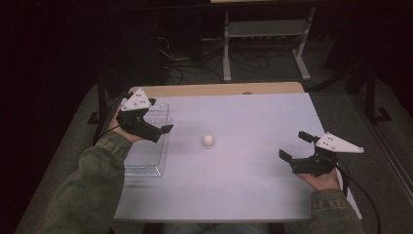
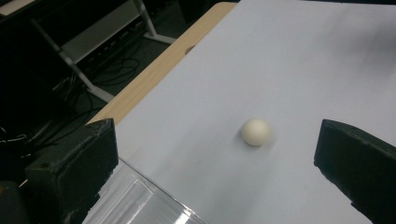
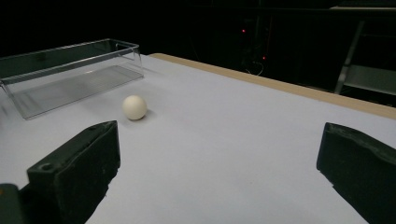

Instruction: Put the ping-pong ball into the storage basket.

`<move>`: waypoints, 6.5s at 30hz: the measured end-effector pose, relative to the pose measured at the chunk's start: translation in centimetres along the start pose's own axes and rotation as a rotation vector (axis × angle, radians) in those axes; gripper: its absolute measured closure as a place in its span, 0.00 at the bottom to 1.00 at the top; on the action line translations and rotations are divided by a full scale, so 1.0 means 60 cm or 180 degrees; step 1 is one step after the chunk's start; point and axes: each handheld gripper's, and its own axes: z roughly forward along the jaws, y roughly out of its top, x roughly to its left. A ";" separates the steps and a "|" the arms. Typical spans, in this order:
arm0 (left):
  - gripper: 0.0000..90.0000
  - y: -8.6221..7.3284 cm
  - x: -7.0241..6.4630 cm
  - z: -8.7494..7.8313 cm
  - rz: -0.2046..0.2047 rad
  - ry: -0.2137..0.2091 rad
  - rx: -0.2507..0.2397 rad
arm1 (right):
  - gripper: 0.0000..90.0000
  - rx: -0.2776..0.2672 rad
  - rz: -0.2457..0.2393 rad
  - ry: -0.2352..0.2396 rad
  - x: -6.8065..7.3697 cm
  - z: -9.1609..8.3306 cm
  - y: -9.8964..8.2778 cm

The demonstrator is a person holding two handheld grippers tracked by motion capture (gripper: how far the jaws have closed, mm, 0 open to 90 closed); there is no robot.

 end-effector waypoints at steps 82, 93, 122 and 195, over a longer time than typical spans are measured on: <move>0.00 0.097 0.015 0.171 0.0780 -0.0803 0.0903 | 0.00 0.0007 0.0031 0.0008 -0.003 -0.011 -0.006; 0.00 0.107 0.011 0.181 0.0926 -0.0887 0.1075 | 0.00 0.0026 0.0036 0.0009 -0.001 -0.009 -0.007; 0.00 0.119 -0.018 0.228 0.1366 -0.1161 0.1527 | 0.00 0.0045 0.0028 -0.0015 -0.005 -0.012 -0.009; 0.00 0.026 -0.021 0.311 0.1127 -0.1367 0.1633 | 0.00 0.0068 0.0024 -0.0024 -0.003 -0.016 -0.011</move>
